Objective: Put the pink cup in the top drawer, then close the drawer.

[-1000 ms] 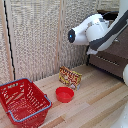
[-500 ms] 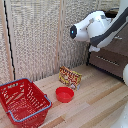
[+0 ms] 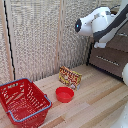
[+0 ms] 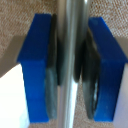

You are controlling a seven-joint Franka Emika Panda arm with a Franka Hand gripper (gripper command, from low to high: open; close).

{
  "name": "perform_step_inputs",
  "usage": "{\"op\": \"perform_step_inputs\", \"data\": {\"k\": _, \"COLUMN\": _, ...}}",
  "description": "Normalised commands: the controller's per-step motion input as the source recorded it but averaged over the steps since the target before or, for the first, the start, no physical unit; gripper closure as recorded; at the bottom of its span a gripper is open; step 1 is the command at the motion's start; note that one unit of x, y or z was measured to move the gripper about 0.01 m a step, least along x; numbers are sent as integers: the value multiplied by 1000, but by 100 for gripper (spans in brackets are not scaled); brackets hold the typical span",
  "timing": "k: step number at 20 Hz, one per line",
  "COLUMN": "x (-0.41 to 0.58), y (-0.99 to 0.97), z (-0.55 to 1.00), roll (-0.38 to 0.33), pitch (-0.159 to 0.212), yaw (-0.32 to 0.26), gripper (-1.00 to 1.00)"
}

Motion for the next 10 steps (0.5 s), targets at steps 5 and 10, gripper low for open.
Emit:
{"op": "perform_step_inputs", "data": {"k": 5, "x": 168, "y": -756, "z": 0, "roll": 45, "pitch": 0, "yaw": 0, "gripper": 100}}
{"op": "perform_step_inputs", "data": {"k": 10, "x": 31, "y": -229, "z": 0, "roll": -19, "pitch": -63, "yaw": 59, "gripper": -100}}
